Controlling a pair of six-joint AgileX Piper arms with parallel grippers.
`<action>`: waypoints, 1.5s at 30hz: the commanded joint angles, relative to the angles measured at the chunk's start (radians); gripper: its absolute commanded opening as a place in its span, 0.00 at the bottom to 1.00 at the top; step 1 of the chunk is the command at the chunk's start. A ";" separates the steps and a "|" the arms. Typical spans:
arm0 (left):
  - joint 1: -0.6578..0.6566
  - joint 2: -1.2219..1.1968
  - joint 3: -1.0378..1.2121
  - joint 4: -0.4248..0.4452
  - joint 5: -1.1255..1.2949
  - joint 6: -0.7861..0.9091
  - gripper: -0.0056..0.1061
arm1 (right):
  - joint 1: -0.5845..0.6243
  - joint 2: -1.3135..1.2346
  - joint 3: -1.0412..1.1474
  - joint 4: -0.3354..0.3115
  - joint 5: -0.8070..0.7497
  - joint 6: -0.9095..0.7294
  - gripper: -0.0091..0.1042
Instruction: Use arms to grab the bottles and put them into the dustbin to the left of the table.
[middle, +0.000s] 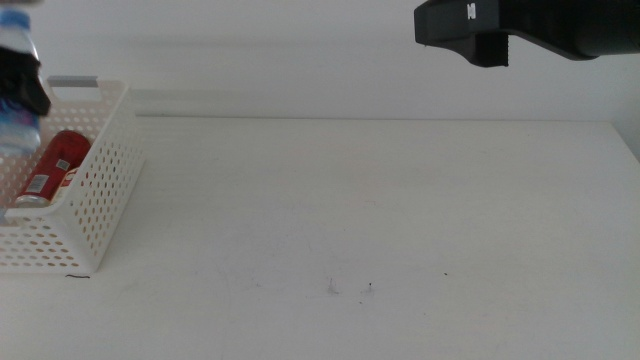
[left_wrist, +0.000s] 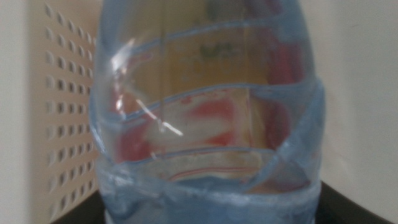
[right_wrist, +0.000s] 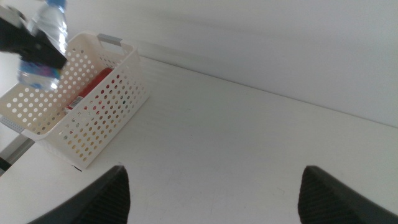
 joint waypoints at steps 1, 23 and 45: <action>0.011 0.048 -0.031 -0.061 -0.004 0.018 0.03 | 0.002 -0.002 -0.004 -0.011 -0.006 -0.002 0.86; -0.033 0.035 -0.051 -0.040 -0.004 0.014 0.89 | 0.002 -0.002 -0.004 -0.011 -0.006 -0.002 0.86; -0.388 -1.243 1.074 -0.272 -0.868 0.159 0.89 | 0.002 -0.002 -0.004 -0.011 -0.006 -0.002 0.86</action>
